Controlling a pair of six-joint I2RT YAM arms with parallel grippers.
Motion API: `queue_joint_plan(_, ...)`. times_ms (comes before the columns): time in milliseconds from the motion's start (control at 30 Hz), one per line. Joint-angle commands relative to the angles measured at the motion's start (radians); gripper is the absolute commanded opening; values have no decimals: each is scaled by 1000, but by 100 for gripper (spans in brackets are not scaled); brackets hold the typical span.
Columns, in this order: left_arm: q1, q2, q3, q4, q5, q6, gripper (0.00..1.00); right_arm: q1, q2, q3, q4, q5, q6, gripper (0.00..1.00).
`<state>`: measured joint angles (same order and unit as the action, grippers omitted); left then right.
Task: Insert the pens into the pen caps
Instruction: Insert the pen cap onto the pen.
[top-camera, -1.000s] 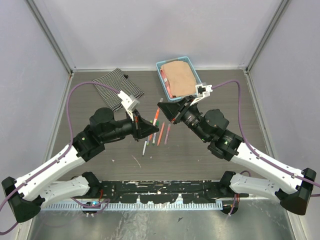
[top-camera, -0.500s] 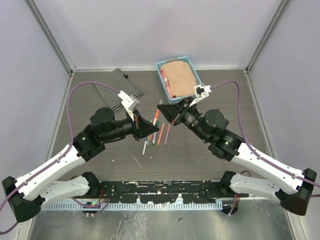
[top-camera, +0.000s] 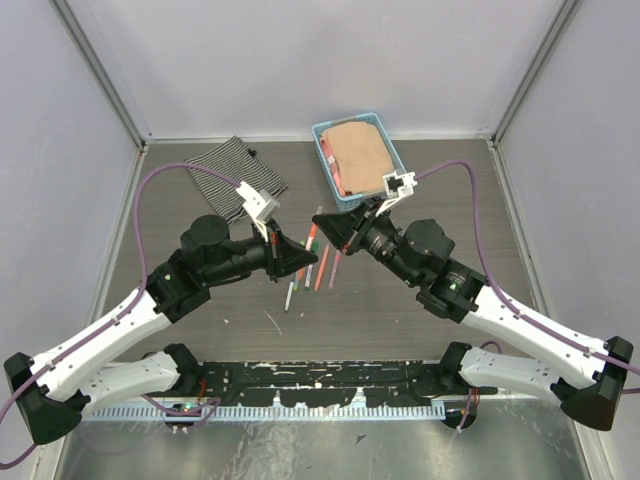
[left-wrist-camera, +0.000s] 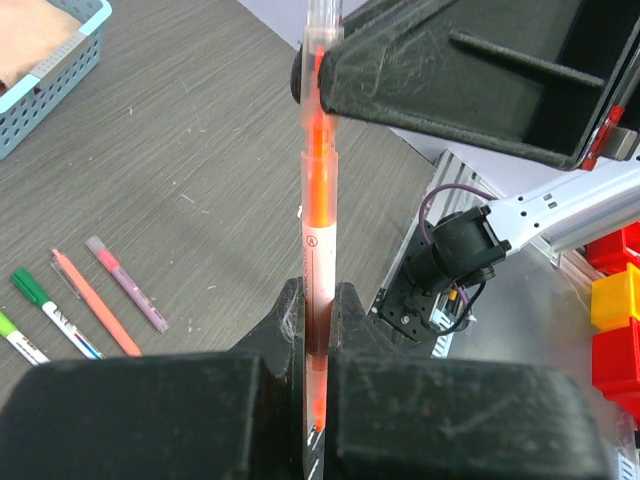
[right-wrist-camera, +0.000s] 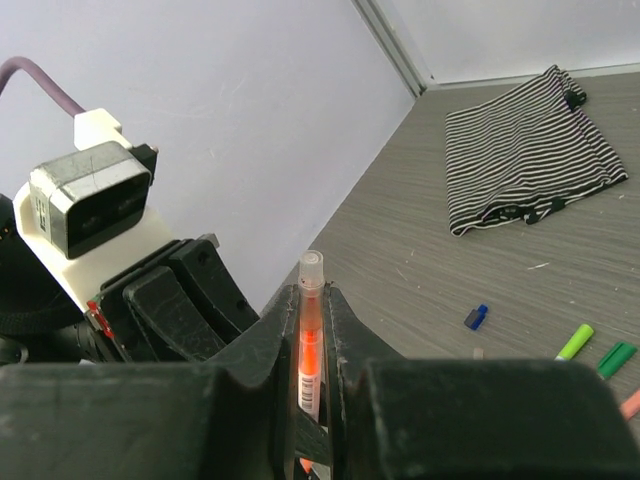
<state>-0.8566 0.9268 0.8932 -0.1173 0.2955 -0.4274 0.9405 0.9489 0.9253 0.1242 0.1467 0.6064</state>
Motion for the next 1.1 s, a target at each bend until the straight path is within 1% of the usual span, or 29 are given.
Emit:
queue_joint_plan(0, -3, -7, 0, 34, -12, 10, 0, 0, -13, 5, -11, -18, -24, 16)
queue_joint_plan(267, -4, -3, 2, 33, -12, 9, 0, 0, -18, 1, -34, -27, -39, 19)
queue_joint_plan(333, -4, -3, 3, 33, -14, 9, 0, 0, -23, -2, -38, -31, -42, 23)
queue_joint_plan(367, -3, -4, 4, 33, -15, 8, 0, -1, -26, -3, -38, -35, -44, 28)
queue_joint_plan(600, -4, -6, 3, 31, -16, 9, 0, 0, -51, 5, -53, -27, -63, 52)
queue_joint_plan(733, -3, -8, 2, 30, -17, 11, 0, -1, -69, 25, -72, 10, -73, 62)
queue_joint_plan(867, -3, -4, 2, 31, -14, 12, 0, 0, -55, 76, -88, 38, -69, 67)
queue_joint_plan(1067, -4, -3, 2, 31, -10, 10, 0, 0, 24, 187, -181, 173, -4, 69)
